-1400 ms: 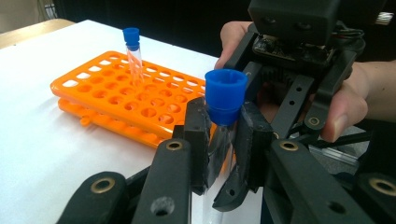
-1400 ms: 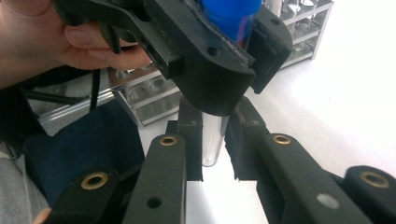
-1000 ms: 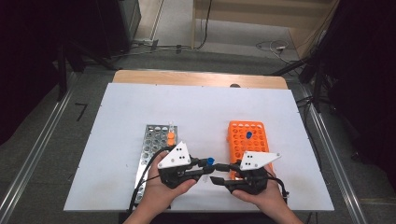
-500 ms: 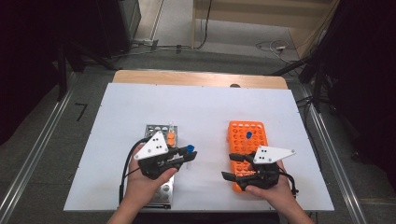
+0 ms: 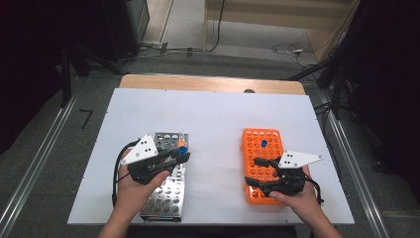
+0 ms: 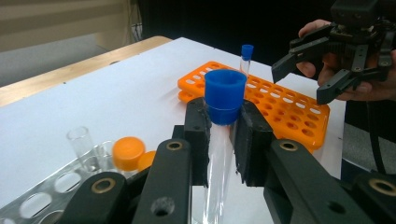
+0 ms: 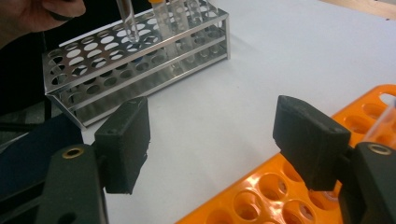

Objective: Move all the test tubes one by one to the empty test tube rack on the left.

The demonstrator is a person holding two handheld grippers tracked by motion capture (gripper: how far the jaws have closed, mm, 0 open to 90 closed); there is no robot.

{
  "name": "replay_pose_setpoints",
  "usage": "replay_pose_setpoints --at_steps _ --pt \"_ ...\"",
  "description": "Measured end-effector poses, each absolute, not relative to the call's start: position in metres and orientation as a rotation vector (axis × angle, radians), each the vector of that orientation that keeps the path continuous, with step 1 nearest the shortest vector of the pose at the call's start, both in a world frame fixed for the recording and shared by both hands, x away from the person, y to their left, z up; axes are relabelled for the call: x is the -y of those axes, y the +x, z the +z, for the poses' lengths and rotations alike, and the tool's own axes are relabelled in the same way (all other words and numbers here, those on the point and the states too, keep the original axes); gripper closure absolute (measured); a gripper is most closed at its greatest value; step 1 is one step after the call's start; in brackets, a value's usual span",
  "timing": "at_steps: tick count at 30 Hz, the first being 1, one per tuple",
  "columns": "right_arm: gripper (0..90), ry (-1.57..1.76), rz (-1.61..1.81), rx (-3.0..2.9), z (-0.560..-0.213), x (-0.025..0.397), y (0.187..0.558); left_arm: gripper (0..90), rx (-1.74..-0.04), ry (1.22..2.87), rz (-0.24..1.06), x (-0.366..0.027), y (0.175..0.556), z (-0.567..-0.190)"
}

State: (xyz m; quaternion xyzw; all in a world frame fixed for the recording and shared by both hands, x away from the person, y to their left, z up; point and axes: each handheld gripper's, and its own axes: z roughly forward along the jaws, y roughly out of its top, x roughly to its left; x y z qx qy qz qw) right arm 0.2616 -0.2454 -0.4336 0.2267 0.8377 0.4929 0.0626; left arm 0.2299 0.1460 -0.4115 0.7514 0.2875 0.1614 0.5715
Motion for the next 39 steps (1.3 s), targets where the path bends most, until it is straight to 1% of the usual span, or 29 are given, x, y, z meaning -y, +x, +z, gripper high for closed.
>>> replay_pose_setpoints --at_steps 2,4,10,24,28,31,39 --pt "23.8 0.687 1.489 -2.527 -0.434 0.248 0.264 77.0 -0.678 1.758 0.378 -0.149 0.231 -0.412" --pt "20.0 0.685 1.491 -2.53 -0.434 0.251 0.265 77.0 -0.68 1.755 0.376 -0.151 0.231 -0.412" --pt "15.7 0.698 1.512 -2.515 -0.433 0.263 0.27 77.0 -0.68 1.752 0.366 -0.155 0.232 -0.413" --pt "13.1 0.753 1.5 -2.484 -0.435 0.28 0.277 77.0 -0.715 1.745 0.353 -0.163 0.225 -0.424" --pt "10.5 0.77 1.494 -2.48 -0.436 0.283 0.279 76.9 -0.714 1.734 0.346 -0.163 0.226 -0.426" --pt "8.4 0.784 1.493 -2.471 -0.436 0.285 0.281 77.0 -0.714 1.725 0.365 -0.163 0.225 -0.425" --pt "8.2 0.782 1.481 -2.476 -0.438 0.283 0.281 76.9 -0.746 1.678 0.455 -0.152 0.228 -0.431"
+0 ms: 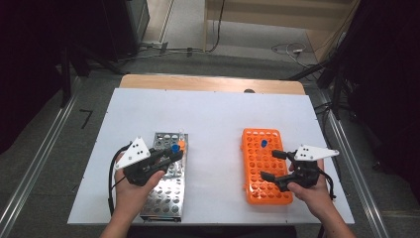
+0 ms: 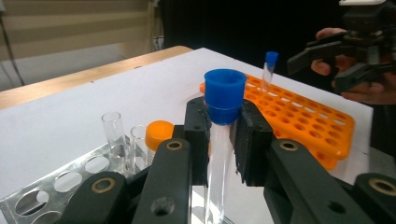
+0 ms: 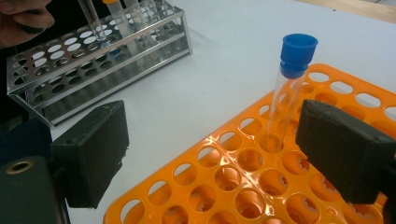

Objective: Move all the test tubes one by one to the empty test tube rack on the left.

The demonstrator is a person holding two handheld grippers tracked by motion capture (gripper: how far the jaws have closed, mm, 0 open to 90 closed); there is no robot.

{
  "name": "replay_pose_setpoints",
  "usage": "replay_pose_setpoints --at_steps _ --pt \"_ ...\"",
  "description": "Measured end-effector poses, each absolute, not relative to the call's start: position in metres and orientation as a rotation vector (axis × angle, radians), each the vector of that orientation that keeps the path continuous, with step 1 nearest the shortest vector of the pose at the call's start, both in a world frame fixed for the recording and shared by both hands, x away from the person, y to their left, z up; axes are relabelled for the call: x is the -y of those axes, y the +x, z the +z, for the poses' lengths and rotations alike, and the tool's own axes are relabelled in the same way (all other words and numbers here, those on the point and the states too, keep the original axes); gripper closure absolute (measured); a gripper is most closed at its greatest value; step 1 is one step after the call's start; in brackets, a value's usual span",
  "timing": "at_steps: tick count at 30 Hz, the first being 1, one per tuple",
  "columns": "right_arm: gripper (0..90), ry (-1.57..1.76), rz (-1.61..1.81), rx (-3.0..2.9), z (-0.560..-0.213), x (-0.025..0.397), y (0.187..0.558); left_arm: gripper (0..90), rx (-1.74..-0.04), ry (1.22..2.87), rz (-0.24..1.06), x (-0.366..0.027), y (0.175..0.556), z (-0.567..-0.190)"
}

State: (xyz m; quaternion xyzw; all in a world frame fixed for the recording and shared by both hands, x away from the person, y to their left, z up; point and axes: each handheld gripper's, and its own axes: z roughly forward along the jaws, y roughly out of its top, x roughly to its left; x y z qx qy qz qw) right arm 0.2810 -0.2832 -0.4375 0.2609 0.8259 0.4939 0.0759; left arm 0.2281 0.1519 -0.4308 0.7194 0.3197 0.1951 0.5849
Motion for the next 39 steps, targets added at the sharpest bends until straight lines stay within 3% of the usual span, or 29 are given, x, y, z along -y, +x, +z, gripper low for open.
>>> replay_pose_setpoints --at_steps 4,11,21,25,32,35,39 --pt "8.2 0.774 1.472 -2.478 -0.437 0.282 0.28 76.9 -0.767 1.681 0.513 -0.151 0.227 -0.434" --pt "8.2 0.794 1.458 -2.473 -0.439 0.284 0.282 76.3 -0.775 1.718 0.495 -0.148 0.228 -0.438" --pt "8.7 0.872 1.403 -2.444 -0.444 0.285 0.288 64.9 -0.781 1.753 0.473 -0.151 0.226 -0.437" --pt "14.7 0.911 1.391 -2.422 -0.445 0.283 0.292 55.1 -0.78 1.743 0.486 -0.147 0.225 -0.435" --pt "44.4 0.964 1.336 -2.469 -0.454 0.274 0.309 23.8 -0.78 1.698 0.452 -0.142 0.222 -0.427" --pt "49.4 0.971 1.278 -2.467 -0.458 0.268 0.316 11.8 -0.783 1.695 0.437 -0.138 0.222 -0.424" --pt "54.9 0.957 1.205 -2.465 -0.461 0.265 0.32 2.3 -0.777 1.699 0.433 -0.131 0.221 -0.421"
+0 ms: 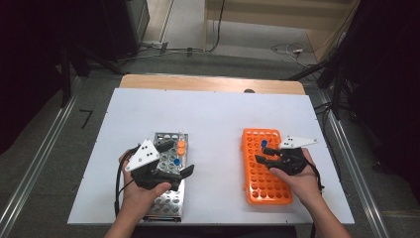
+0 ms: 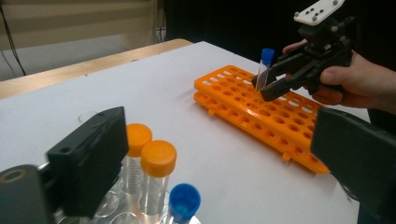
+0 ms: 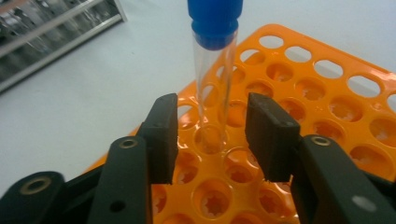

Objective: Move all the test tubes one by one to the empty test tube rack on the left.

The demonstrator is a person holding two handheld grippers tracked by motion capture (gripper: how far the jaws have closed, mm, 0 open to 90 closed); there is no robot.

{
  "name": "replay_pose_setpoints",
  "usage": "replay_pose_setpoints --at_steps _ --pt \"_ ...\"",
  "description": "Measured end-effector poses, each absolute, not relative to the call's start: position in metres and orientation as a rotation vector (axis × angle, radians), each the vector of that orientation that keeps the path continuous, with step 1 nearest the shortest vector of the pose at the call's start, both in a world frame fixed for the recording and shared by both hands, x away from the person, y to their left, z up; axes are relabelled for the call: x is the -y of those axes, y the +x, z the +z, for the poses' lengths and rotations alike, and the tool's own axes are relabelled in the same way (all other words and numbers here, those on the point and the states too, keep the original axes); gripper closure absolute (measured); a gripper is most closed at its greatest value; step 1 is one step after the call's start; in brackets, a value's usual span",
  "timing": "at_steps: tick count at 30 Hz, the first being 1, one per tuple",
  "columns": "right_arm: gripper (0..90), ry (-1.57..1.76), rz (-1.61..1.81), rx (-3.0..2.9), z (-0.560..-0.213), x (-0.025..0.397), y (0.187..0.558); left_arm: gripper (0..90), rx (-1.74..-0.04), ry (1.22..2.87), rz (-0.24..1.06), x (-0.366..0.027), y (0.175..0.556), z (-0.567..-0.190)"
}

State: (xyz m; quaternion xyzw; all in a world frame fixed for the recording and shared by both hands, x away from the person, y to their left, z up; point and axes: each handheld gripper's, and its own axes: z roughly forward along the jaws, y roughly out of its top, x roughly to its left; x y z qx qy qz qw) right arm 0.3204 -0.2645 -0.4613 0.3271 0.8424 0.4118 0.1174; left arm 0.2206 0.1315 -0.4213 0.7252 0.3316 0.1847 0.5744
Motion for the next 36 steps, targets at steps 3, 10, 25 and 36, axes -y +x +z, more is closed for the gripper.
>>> replay_pose_setpoints --at_steps 3,10,25,36 --pt "58.7 0.937 1.162 -2.46 -0.464 0.262 0.322 0.1 -0.772 1.706 0.419 -0.128 0.221 -0.42" --pt "71.2 0.889 1.124 -2.455 -0.465 0.257 0.32 0.0 -0.764 1.729 0.402 -0.117 0.222 -0.419" --pt "75.1 0.894 1.209 -2.389 -0.459 0.262 0.313 0.0 -0.741 1.733 0.38 -0.11 0.222 -0.418" --pt "75.2 0.874 1.294 -2.328 -0.442 0.264 0.3 0.0 -0.731 1.733 0.37 -0.104 0.221 -0.417"
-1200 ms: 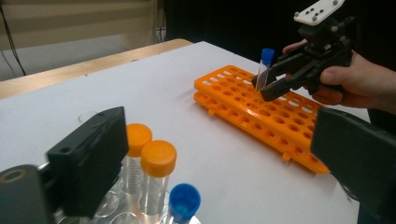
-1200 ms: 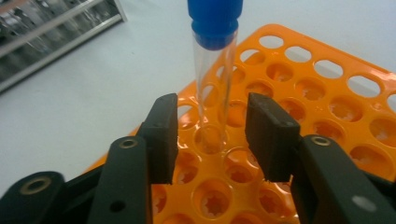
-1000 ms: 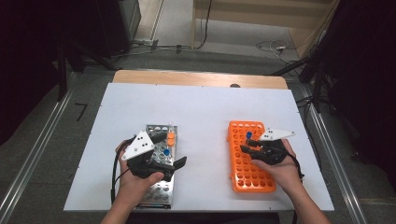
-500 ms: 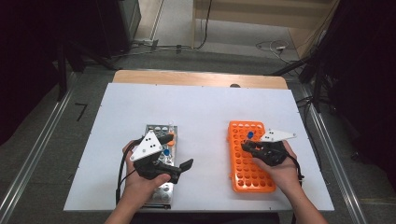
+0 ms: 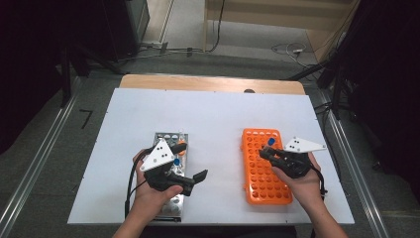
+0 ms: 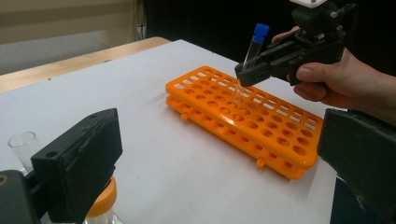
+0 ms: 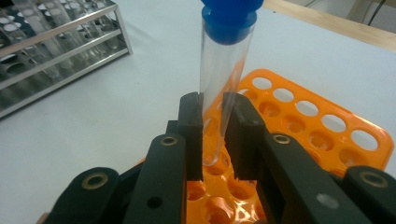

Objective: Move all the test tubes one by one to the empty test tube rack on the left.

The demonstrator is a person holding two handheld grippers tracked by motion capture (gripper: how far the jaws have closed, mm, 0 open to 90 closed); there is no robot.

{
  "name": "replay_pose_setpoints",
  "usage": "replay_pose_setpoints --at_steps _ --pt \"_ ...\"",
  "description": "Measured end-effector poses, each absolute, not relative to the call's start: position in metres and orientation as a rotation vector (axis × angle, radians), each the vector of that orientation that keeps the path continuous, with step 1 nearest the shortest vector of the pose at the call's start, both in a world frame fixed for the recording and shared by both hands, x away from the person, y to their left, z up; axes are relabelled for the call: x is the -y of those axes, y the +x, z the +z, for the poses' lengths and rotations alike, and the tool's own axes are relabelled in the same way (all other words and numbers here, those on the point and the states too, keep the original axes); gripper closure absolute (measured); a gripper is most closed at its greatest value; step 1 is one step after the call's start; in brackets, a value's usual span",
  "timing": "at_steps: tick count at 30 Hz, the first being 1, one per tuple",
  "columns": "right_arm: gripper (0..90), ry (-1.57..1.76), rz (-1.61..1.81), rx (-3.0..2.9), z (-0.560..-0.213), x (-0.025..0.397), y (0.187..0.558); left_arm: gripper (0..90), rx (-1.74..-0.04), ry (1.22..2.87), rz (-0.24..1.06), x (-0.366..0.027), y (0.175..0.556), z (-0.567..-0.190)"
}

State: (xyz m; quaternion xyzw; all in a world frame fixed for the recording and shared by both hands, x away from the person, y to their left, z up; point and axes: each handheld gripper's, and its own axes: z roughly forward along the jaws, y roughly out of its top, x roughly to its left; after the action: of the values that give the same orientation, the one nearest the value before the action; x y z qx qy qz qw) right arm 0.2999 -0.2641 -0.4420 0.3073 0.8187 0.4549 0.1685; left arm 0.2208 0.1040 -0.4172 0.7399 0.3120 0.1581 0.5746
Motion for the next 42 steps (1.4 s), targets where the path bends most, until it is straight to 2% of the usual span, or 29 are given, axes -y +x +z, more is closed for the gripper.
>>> replay_pose_setpoints --at_steps 27,33,42 --pt "75.2 0.757 1.421 -2.419 -0.433 0.233 0.274 0.1 -0.688 1.735 0.328 -0.088 0.22 -0.416" --pt "75.2 0.718 1.448 -2.452 -0.433 0.221 0.266 6.8 -0.653 1.724 0.32 -0.083 0.218 -0.413" --pt "75.2 0.645 1.467 -2.515 -0.434 0.201 0.254 22.6 -0.601 1.726 0.276 -0.074 0.216 -0.414"
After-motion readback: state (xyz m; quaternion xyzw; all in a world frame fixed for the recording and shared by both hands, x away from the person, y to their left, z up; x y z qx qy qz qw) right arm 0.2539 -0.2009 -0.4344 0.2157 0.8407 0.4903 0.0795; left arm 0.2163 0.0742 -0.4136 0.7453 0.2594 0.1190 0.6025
